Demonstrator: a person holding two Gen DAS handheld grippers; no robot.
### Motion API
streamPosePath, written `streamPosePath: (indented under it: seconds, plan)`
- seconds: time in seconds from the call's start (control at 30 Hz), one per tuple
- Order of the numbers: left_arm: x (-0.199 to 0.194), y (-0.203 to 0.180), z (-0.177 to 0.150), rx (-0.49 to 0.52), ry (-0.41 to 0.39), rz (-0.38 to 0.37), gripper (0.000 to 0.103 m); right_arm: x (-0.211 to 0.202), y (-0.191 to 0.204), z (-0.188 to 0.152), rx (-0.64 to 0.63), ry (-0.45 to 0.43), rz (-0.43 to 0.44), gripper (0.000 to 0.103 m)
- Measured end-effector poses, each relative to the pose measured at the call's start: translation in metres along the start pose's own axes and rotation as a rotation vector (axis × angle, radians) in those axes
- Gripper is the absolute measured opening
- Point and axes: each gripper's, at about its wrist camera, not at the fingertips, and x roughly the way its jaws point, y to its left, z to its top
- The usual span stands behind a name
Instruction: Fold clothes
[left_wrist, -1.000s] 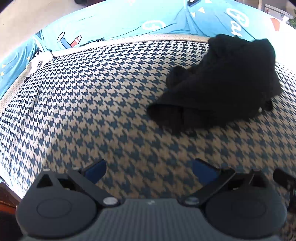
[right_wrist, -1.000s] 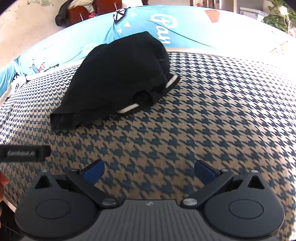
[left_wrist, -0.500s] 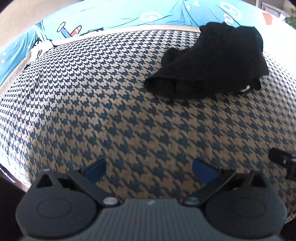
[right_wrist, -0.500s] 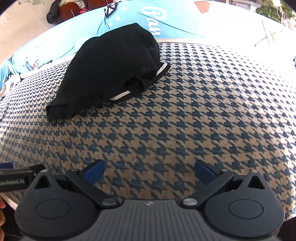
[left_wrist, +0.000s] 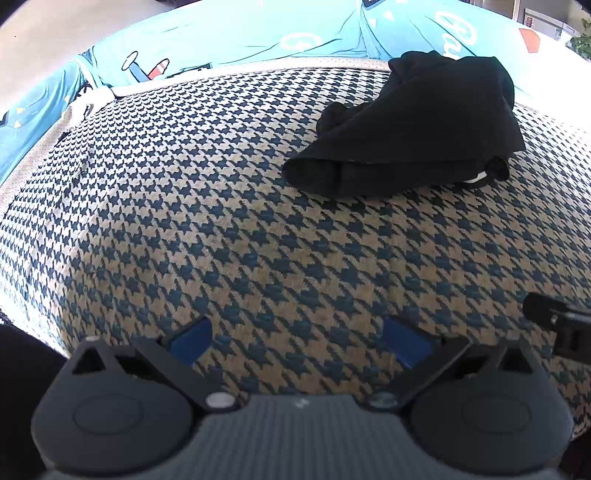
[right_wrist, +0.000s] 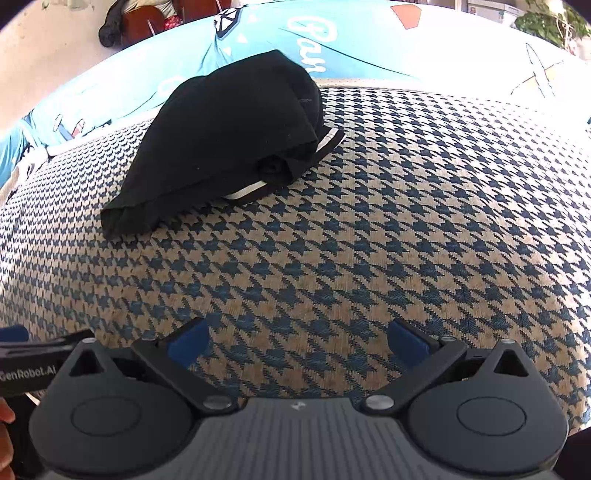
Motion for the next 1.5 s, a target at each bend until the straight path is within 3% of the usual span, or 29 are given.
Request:
streamPosePath:
  seconds: [1.07, 1.5]
  plan:
    - [-0.0037, -0.0038, -0.0058, 0.008, 0.003, 0.016, 0.103, -0.0056, -0.0003, 0.0023, 0.007, -0.021, -0.016, 0.103]
    - [-0.0055, -0.0039, -0.0074, 0.016, -0.006, 0.015, 0.103, -0.005, -0.0013, 0.0026, 0.017, -0.021, -0.007, 0.099]
